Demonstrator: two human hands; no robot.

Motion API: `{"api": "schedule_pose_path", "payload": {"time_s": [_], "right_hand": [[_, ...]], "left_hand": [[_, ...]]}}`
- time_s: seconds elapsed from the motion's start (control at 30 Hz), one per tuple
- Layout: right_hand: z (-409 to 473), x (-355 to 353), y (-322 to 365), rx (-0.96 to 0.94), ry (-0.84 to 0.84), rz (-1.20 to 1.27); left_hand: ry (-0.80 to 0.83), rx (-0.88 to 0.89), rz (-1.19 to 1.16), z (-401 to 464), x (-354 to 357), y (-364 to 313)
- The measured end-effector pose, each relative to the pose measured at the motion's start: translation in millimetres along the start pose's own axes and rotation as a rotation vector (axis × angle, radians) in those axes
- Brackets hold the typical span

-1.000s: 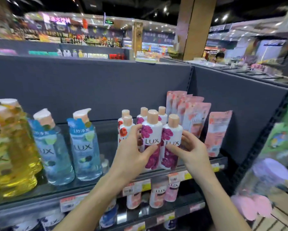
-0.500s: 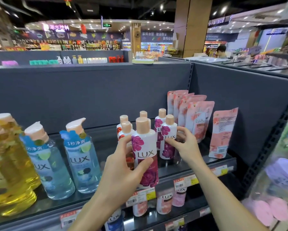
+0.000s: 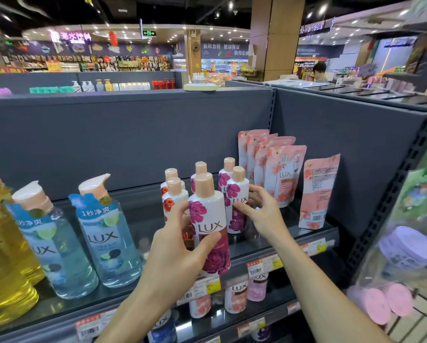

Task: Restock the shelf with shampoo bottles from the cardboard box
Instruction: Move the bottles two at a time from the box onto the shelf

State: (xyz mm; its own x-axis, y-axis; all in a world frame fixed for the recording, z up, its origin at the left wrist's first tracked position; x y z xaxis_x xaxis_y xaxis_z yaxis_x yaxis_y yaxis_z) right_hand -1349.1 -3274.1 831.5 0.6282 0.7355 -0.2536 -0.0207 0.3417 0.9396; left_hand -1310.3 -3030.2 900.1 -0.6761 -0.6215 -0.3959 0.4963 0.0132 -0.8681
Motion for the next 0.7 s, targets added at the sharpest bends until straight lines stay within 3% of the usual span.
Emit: {"api": "schedule_pose_path", "payload": {"time_s": [0.37,0.5,0.6,0.7], "right_hand": [[-10,-1,-9,0.044,0.046,-0.072],[-32,-13,-22,0.140,0.088,-0.396],[-50,-17,-31,0.132,0.225,-0.735],[-62,-16,-45,0.104,0.289,-0.900]], "left_hand": [[-0.080,-0.033,0.120,17,9,7],[-0.114,-0.025,0.149,37,14,11],[-0.121,-0.038,0.194,55,23,21],[-0.114,-0.074,0.217,70,33,39]]}}
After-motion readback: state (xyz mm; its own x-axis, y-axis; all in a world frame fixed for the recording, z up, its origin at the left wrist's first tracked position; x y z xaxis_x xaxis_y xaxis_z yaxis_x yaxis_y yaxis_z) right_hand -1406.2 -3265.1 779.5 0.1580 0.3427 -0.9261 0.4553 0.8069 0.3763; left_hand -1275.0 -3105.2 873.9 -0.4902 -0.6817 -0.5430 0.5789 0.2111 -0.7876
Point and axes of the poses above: each hand's wrist, its own z-axis towards the middle knuckle, its own x-axis out of the palm, y = z × x, the point moved 6 cm from there along z, towards the middle knuckle, and after that the axes turned 10 degrees about y, right-handed, at the moved point
